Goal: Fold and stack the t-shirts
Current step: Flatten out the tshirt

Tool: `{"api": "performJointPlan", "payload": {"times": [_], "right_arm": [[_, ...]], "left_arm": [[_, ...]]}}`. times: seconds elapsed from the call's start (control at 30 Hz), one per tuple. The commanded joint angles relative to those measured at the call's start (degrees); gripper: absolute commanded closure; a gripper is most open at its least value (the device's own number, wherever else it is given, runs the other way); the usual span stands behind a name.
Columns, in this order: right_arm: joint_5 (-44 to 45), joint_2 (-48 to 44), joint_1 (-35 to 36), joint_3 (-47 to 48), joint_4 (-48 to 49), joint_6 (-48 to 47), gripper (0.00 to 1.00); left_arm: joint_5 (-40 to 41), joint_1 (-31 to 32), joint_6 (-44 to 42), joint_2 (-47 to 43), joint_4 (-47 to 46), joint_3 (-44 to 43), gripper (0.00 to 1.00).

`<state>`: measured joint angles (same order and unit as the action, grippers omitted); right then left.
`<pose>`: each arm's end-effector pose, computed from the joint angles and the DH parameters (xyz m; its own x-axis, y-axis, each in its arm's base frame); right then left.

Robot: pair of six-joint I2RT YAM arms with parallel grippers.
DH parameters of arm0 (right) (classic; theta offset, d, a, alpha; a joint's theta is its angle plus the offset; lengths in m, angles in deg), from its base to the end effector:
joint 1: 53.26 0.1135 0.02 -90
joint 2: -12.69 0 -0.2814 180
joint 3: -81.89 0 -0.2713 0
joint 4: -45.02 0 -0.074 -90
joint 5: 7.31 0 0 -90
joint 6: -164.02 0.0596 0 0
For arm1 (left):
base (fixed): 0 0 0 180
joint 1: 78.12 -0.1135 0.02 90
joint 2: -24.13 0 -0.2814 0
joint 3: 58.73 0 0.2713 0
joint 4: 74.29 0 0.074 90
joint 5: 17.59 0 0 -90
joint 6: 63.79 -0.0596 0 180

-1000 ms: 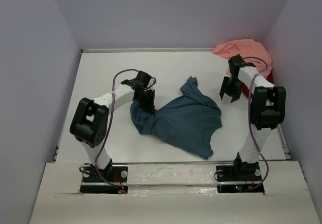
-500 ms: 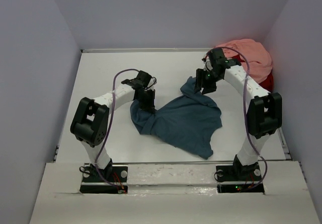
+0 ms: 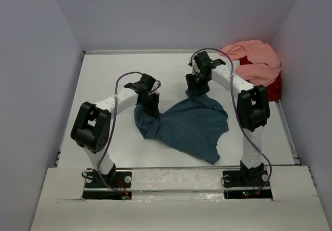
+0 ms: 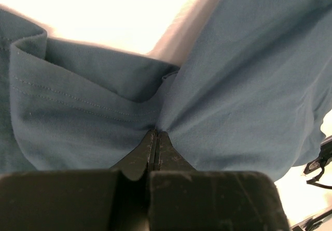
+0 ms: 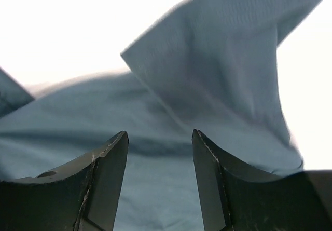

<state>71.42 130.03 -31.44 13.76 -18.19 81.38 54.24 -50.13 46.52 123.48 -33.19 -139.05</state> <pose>0.4296 0.1846 0.2142 -0.9128 -0.2302 -0.3373 -0.3162 0.9211 0.2271 0.3332 -0.1982 0.1894 -0.9205 0.1158 -0.3732 0.2810 0.8597 -0.4265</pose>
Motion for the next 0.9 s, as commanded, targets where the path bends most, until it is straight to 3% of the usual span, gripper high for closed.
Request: {"api": "performJointPlan", "payload": {"times": [0.0, 0.33, 0.8, 0.87], "right_arm": [[3.88, 3.14, 3.31, 7.41, 2.01, -4.54, 0.41], [8.01, 11.06, 7.09, 19.2, -0.54, -5.33, 0.39], [14.25, 12.48, 7.09, 19.22, -0.81, -6.3, 0.41], [15.04, 12.21, 7.09, 18.51, -0.54, -6.21, 0.48]], "left_arm": [[-1.07, -0.39, -0.02, -4.78, -0.01, 1.98, 1.0], [-1.78, -0.39, 0.51, -6.71, -1.25, 3.83, 1.0], [-2.74, -0.39, -0.19, -5.75, -1.86, 3.21, 1.0], [-2.83, -0.39, -0.19, -5.66, -1.86, 2.95, 1.0]]}}
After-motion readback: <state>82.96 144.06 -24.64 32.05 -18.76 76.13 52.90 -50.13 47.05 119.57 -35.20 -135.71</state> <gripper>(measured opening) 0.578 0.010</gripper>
